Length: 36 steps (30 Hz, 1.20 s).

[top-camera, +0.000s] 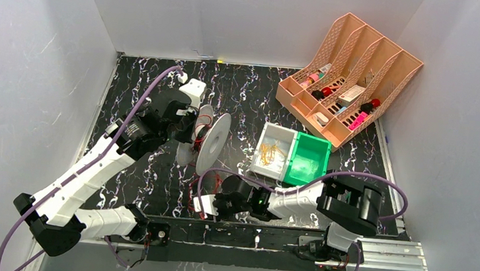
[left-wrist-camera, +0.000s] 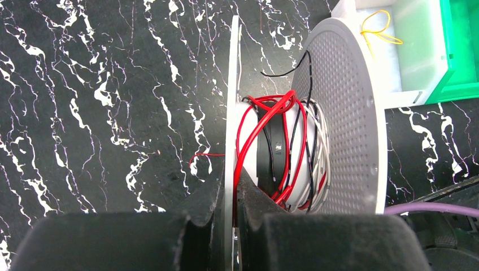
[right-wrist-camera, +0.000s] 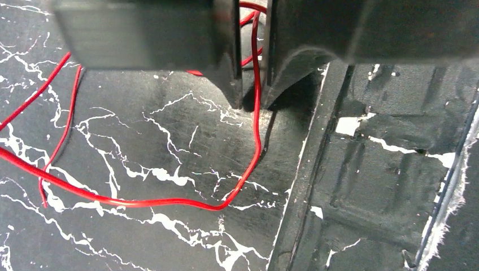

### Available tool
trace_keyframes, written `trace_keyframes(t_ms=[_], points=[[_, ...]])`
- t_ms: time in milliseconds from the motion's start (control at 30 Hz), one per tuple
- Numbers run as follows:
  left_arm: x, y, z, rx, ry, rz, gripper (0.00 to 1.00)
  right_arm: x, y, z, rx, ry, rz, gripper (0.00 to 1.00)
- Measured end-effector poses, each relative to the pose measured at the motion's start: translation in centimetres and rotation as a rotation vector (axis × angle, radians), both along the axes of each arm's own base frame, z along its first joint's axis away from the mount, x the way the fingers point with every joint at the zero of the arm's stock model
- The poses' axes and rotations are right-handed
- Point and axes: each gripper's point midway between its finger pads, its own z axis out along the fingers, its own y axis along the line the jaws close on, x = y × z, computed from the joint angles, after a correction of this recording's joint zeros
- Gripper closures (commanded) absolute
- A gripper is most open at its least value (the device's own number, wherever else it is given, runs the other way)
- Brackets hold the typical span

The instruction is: Wrap the cables

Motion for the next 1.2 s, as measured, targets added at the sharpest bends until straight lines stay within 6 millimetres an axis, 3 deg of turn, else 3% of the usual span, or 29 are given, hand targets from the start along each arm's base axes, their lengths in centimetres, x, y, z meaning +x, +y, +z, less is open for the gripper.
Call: trace_keyframes(t_ms=[67,233,333,433,567,700,867,1033,1200], points=[[0.0,0.0,0.0,0.0,0.0,0.0,1.0,0.0,0.1,-0.1,-0.012,-0.005,-0.006,1.0],[0.1,0.2,-0.1,0.008,-0.003,0.01,1.0,0.2,0.2,0.0,-0.019,-0.026,-0.024,1.0],[0.3,0.6,-0.4,0.025,-0.007,0.028,1.0,0.0,0.1,1.1,-0.001,-0.035,-0.031,1.0],[0.5,1.1,-0.7,0.048,-0.01,0.053,1.0,-0.6,0.1,4.2,0.067,-0.039,-0.034,1.0],[0.8,1.8,-1.9,0.091,-0.004,0.087,1.0,-1.3,0.0,10.6,0.217,-0.049,-0.044,1.0],[0.8,2.5,-3.8,0.147,0.021,0.11,1.0,-1.7,-1.1,17.5,0.388,-0.063,-0.058,1.0],[0.6,2.9,-5.5,0.186,0.048,0.115,1.0,-1.5,-3.1,24.1,0.547,-0.079,-0.096,1.0],[0.5,2.8,-6.2,0.196,0.056,0.098,1.0,0.5,-3.9,28.7,0.618,-0.105,-0.219,1.0],[-0.1,2.4,-6.8,0.188,0.063,0.031,1.0,3.7,-4.7,30.5,0.618,-0.173,-0.399,1.0]])
